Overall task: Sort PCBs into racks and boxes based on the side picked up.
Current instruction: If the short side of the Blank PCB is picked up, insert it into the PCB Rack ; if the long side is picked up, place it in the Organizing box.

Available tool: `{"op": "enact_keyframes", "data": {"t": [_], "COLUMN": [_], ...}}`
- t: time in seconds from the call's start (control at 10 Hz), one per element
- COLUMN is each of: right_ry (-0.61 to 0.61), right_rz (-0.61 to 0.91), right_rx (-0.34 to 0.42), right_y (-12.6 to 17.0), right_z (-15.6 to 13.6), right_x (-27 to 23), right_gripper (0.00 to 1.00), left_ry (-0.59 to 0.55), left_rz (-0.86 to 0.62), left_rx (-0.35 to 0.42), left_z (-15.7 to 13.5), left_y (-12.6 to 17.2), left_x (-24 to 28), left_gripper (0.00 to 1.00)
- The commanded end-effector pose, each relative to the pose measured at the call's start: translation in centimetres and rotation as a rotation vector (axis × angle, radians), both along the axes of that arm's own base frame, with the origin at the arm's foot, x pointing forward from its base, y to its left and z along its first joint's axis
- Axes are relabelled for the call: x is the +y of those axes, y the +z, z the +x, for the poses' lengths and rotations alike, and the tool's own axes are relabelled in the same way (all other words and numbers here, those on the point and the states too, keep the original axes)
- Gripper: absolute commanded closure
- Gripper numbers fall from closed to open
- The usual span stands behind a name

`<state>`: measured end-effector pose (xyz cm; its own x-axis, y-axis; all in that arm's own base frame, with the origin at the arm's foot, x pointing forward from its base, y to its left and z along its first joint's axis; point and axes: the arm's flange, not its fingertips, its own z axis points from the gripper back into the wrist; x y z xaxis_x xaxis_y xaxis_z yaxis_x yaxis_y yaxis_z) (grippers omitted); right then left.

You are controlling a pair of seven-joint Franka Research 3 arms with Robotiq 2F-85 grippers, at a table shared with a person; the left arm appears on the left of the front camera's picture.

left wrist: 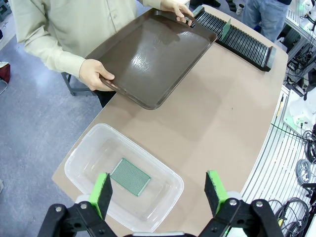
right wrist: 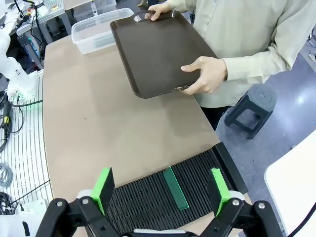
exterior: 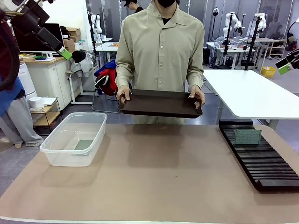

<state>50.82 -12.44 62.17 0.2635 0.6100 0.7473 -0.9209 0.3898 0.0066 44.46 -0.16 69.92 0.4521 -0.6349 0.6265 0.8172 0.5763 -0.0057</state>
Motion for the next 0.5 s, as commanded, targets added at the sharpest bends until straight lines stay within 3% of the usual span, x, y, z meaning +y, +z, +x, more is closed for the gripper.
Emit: {"op": "enact_keyframes", "data": {"t": [0.0, 0.4], "right_ry": [-0.005, -0.005], "right_rz": [0.0, 0.0], "right_rx": [0.002, 0.002], "right_y": [0.1, 0.1], "right_z": [-0.02, -0.02], "right_x": [-0.09, -0.09], "right_gripper": [0.0, 0.0], "left_ry": [-0.004, -0.004], "left_rz": [0.002, 0.002], "left_rx": [0.005, 0.005], "left_z": [-0.17, -0.17], "left_y": [-0.07, -0.07], "left_x": [-0.07, -0.07], "left_gripper": [0.0, 0.0]}}
